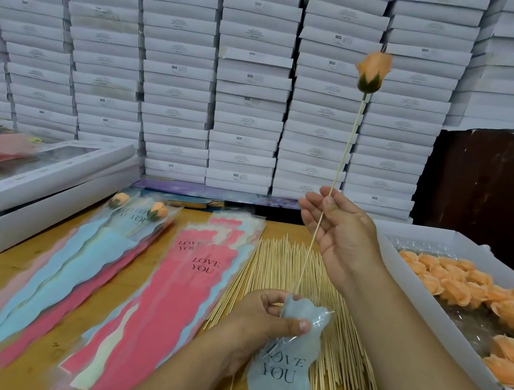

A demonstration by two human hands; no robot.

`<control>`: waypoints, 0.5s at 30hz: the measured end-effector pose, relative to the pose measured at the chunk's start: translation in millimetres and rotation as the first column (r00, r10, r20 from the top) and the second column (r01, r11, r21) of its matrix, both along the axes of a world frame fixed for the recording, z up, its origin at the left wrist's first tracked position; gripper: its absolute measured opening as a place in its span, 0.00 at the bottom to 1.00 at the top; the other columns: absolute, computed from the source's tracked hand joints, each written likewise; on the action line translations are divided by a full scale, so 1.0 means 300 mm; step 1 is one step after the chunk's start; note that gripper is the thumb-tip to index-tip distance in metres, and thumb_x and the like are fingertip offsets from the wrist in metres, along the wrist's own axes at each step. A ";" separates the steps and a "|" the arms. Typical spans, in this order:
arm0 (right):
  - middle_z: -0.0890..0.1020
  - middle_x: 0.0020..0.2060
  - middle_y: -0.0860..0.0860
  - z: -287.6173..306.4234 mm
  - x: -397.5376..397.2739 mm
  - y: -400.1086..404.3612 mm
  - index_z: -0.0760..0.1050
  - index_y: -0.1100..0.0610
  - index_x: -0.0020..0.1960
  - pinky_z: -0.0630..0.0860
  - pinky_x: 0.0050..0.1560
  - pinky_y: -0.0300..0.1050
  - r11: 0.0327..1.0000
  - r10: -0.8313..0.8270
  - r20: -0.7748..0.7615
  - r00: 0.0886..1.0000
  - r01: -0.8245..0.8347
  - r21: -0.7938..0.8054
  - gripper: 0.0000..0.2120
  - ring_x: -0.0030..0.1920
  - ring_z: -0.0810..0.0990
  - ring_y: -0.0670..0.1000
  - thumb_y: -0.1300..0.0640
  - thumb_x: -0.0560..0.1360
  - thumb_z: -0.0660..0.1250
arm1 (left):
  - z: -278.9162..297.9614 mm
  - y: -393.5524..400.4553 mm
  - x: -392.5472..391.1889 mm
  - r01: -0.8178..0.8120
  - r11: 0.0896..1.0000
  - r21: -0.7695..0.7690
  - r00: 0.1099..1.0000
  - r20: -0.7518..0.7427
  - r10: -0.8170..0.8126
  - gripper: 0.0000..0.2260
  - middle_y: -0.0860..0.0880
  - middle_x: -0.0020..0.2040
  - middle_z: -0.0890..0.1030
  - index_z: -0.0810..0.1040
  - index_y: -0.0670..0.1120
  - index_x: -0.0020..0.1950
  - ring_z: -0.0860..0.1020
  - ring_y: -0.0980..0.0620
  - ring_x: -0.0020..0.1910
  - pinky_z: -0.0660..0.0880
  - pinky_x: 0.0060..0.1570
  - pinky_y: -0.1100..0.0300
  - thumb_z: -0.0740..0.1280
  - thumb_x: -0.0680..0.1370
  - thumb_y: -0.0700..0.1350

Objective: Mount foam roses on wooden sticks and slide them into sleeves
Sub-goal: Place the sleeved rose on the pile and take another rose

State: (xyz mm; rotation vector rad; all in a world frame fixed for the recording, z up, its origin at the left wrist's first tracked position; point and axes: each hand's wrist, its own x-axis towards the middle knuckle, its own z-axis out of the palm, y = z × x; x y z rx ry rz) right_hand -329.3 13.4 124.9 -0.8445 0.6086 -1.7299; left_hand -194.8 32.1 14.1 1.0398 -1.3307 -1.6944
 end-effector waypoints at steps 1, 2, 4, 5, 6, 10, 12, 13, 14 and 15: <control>0.86 0.37 0.53 -0.002 0.000 0.001 0.77 0.62 0.52 0.82 0.40 0.39 1.000 0.002 0.000 1.000 -0.002 0.004 0.07 0.41 0.87 0.51 0.67 0.82 0.60 | 0.000 0.000 -0.001 -0.001 1.000 0.002 1.000 -0.004 0.001 0.23 0.37 0.52 0.85 0.80 0.40 0.61 0.84 0.37 0.50 0.79 0.57 0.40 0.80 0.68 0.36; 0.86 0.37 0.53 -0.003 -0.001 0.001 0.77 0.62 0.52 0.82 0.40 0.39 1.000 0.001 0.003 1.000 -0.001 0.005 0.07 0.41 0.87 0.51 0.67 0.82 0.60 | -0.001 -0.001 -0.001 0.000 1.000 0.004 1.000 -0.006 0.000 0.23 0.37 0.52 0.85 0.80 0.39 0.61 0.85 0.38 0.50 0.79 0.57 0.40 0.80 0.67 0.36; 0.86 0.38 0.54 0.001 -0.007 -0.001 0.77 0.62 0.52 0.82 0.40 0.39 1.000 -0.009 0.017 1.000 0.009 -0.001 0.07 0.40 0.87 0.51 0.67 0.82 0.60 | -0.001 -0.002 -0.001 0.003 1.000 0.004 1.000 -0.004 -0.003 0.23 0.38 0.52 0.86 0.80 0.40 0.61 0.85 0.38 0.51 0.79 0.58 0.40 0.80 0.67 0.37; 0.86 0.38 0.54 0.005 -0.010 -0.002 0.77 0.62 0.52 0.82 0.41 0.39 1.000 -0.012 0.024 1.000 0.012 -0.006 0.07 0.41 0.87 0.51 0.67 0.82 0.60 | -0.002 -0.002 -0.001 0.003 1.000 0.006 1.000 -0.001 -0.003 0.23 0.38 0.52 0.86 0.80 0.40 0.61 0.85 0.37 0.51 0.79 0.58 0.40 0.80 0.67 0.37; 0.86 0.39 0.54 0.007 -0.014 -0.003 0.77 0.62 0.53 0.82 0.41 0.39 1.000 -0.013 0.029 0.999 0.013 -0.010 0.07 0.41 0.87 0.51 0.67 0.82 0.60 | -0.003 -0.004 0.000 0.001 1.000 0.008 1.000 0.002 -0.001 0.23 0.38 0.52 0.86 0.80 0.41 0.61 0.84 0.37 0.52 0.79 0.58 0.39 0.80 0.67 0.37; 0.86 0.39 0.53 0.011 -0.021 -0.002 0.76 0.62 0.54 0.82 0.41 0.39 1.000 -0.014 0.026 1.000 0.014 -0.024 0.07 0.42 0.87 0.51 0.67 0.82 0.60 | -0.005 -0.005 -0.001 0.015 1.000 0.008 1.000 -0.002 -0.015 0.24 0.37 0.53 0.85 0.81 0.41 0.62 0.83 0.35 0.55 0.77 0.60 0.36 0.81 0.67 0.38; 0.86 0.39 0.54 0.014 -0.021 -0.002 0.76 0.62 0.54 0.82 0.41 0.39 1.000 -0.018 0.032 0.999 0.018 -0.025 0.07 0.42 0.87 0.51 0.67 0.82 0.60 | -0.005 -0.003 -0.003 0.017 1.000 0.009 1.000 -0.002 -0.017 0.26 0.37 0.53 0.85 0.80 0.40 0.62 0.83 0.35 0.55 0.77 0.60 0.36 0.82 0.65 0.39; 0.86 0.39 0.54 0.016 -0.021 -0.001 0.77 0.62 0.54 0.82 0.42 0.39 0.999 -0.020 0.034 0.999 0.021 -0.026 0.07 0.42 0.87 0.51 0.67 0.82 0.60 | -0.006 -0.003 -0.003 0.019 1.000 0.011 1.000 0.000 -0.019 0.27 0.38 0.53 0.85 0.80 0.40 0.62 0.83 0.35 0.54 0.78 0.60 0.37 0.82 0.64 0.40; 0.86 0.39 0.54 0.017 -0.021 -0.001 0.77 0.62 0.54 0.82 0.42 0.39 0.999 -0.023 0.036 0.999 0.024 -0.027 0.07 0.42 0.87 0.51 0.67 0.82 0.60 | -0.006 -0.003 -0.004 0.023 1.000 0.013 1.000 -0.001 -0.023 0.27 0.38 0.53 0.85 0.80 0.41 0.62 0.83 0.35 0.54 0.78 0.59 0.37 0.82 0.64 0.40; 0.86 0.38 0.53 0.018 -0.021 -0.001 0.77 0.62 0.54 0.82 0.42 0.39 0.999 -0.024 0.037 0.999 0.025 -0.028 0.07 0.42 0.87 0.51 0.67 0.82 0.60 | -0.007 -0.003 -0.004 0.027 1.000 0.014 1.000 -0.003 -0.027 0.27 0.38 0.53 0.85 0.80 0.41 0.62 0.84 0.36 0.54 0.78 0.59 0.38 0.82 0.64 0.39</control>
